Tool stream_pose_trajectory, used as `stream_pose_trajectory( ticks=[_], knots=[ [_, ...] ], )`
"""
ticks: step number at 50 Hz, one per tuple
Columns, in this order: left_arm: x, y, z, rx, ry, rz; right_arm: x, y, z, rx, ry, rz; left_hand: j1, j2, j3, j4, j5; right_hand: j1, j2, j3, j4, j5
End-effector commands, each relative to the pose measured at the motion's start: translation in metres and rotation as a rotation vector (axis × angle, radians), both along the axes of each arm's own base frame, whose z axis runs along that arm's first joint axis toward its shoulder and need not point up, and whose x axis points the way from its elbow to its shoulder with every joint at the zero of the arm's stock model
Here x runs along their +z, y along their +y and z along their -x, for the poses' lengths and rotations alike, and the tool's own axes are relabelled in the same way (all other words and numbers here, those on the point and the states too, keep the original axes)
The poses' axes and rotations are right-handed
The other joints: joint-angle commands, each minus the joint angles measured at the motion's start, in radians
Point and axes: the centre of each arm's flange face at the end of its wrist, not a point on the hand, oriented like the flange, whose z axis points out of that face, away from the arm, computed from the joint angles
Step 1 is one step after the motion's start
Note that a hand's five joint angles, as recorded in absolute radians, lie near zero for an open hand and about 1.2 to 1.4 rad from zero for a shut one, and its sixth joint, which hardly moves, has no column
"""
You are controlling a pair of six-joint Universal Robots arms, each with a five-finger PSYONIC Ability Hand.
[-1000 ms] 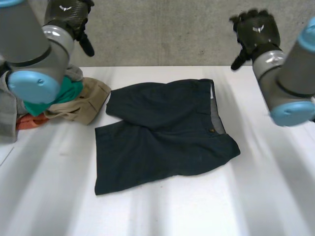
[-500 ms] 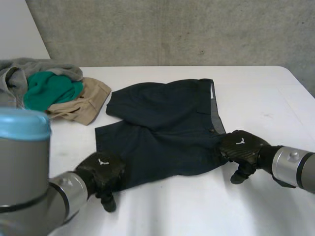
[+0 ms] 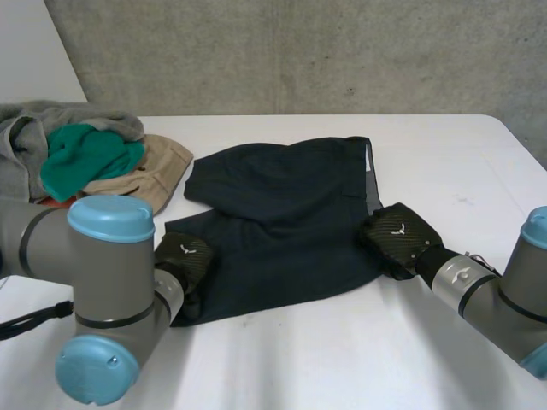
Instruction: Fold the laundry.
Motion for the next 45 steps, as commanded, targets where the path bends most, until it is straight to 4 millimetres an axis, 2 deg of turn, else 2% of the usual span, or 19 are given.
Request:
stream_pose_trajectory(
  ticks=[1,4,7,9,12,13,16,17,21,25,32,35,36,39,40,41,43,44,45],
  knots=[
    [-0.005,-0.005,0.004,-0.037,-0.069,0.03,0.001,-0.005,0.0,-0.065,0.012,0.028,1.002,1.002,1.002,1.004,1.001,0.57,0.56,0.569,0.571,0.586],
    [0.002,-0.002,0.003,-0.039,-0.071,0.041,0.009,0.002,0.002,-0.079,0.023,0.009,1.005,1.005,1.006,1.007,1.004,0.57,0.56,0.569,0.571,0.586],
    [0.012,0.009,-0.005,-0.028,-0.088,0.022,0.028,0.014,0.009,-0.082,0.044,-0.048,1.005,1.005,1.006,1.007,1.004,0.57,0.56,0.569,0.571,0.586],
    [0.025,0.024,-0.011,-0.039,-0.098,0.009,0.043,0.021,0.023,-0.099,0.079,-0.122,1.005,1.005,1.006,1.007,1.004,0.57,0.56,0.569,0.571,0.586],
    [0.033,0.04,-0.017,-0.061,-0.12,-0.021,0.05,0.03,0.037,-0.094,0.143,-0.226,1.005,1.005,1.006,1.007,1.004,0.57,0.56,0.569,0.571,0.586],
    [0.034,0.054,-0.02,-0.087,-0.152,-0.062,0.054,0.04,0.043,-0.072,0.197,-0.295,1.005,1.005,1.006,1.007,1.004,0.57,0.56,0.569,0.571,0.586],
    [0.031,0.073,-0.026,-0.127,-0.21,-0.149,0.063,0.058,0.051,-0.018,0.298,-0.394,1.005,1.005,1.006,1.007,1.004,0.57,0.56,0.569,0.571,0.586],
    [0.029,0.084,-0.029,-0.151,-0.239,-0.204,0.07,0.071,0.055,0.032,0.359,-0.452,1.005,1.005,1.006,1.007,1.004,0.57,0.56,0.569,0.571,0.586],
    [0.028,0.096,-0.029,-0.18,-0.255,-0.261,0.081,0.09,0.059,0.126,0.428,-0.554,1.005,1.005,1.006,1.007,1.004,0.57,0.56,0.569,0.571,0.586],
    [0.032,0.073,-0.018,-0.138,-0.197,-0.166,0.081,0.093,0.049,0.114,0.39,-0.555,1.005,1.005,1.006,1.007,1.004,0.57,0.56,0.569,0.571,0.586],
    [0.047,0.03,-0.006,-0.072,-0.124,-0.046,0.088,0.073,0.034,0.012,0.248,-0.436,1.005,1.005,1.006,1.007,1.004,0.57,0.56,0.569,0.571,0.586],
    [0.059,0.005,0.002,-0.057,-0.078,0.015,0.097,0.056,0.024,-0.025,0.163,-0.352,1.005,1.005,1.006,1.007,1.004,0.57,0.56,0.569,0.571,0.586],
    [0.067,-0.01,0.007,-0.053,-0.054,0.053,0.1,0.051,0.021,-0.037,0.138,-0.329,1.005,1.005,1.006,1.007,1.004,0.57,0.56,0.569,0.571,0.586],
    [0.076,-0.034,0.016,-0.051,-0.022,0.116,0.102,0.024,0.011,-0.09,0.061,-0.253,1.005,1.005,1.006,1.007,1.004,0.57,0.56,0.569,0.571,0.586],
    [0.082,-0.051,0.022,-0.049,-0.002,0.16,0.102,0.016,0.009,-0.107,0.045,-0.234,1.005,1.005,1.006,1.007,1.004,0.57,0.56,0.569,0.571,0.586],
    [0.084,-0.061,0.025,-0.044,0.008,0.182,0.101,0.001,0.003,-0.142,0.017,-0.198,1.005,1.005,1.006,1.007,1.004,0.57,0.56,0.569,0.571,0.586],
    [0.087,-0.081,0.031,-0.03,0.03,0.225,0.099,-0.014,0.0,-0.186,-0.002,-0.16,1.005,1.005,1.006,1.007,1.004,0.57,0.56,0.569,0.571,0.586],
    [0.088,-0.101,0.035,-0.011,0.047,0.265,0.096,-0.029,-0.004,-0.228,-0.014,-0.121,1.005,1.005,1.006,1.007,1.004,0.57,0.56,0.569,0.571,0.586],
    [0.088,-0.111,0.036,0.0,0.052,0.283,0.094,-0.035,-0.006,-0.245,-0.017,-0.103,1.005,1.005,1.006,1.007,1.004,0.57,0.56,0.569,0.571,0.586]
  ],
)
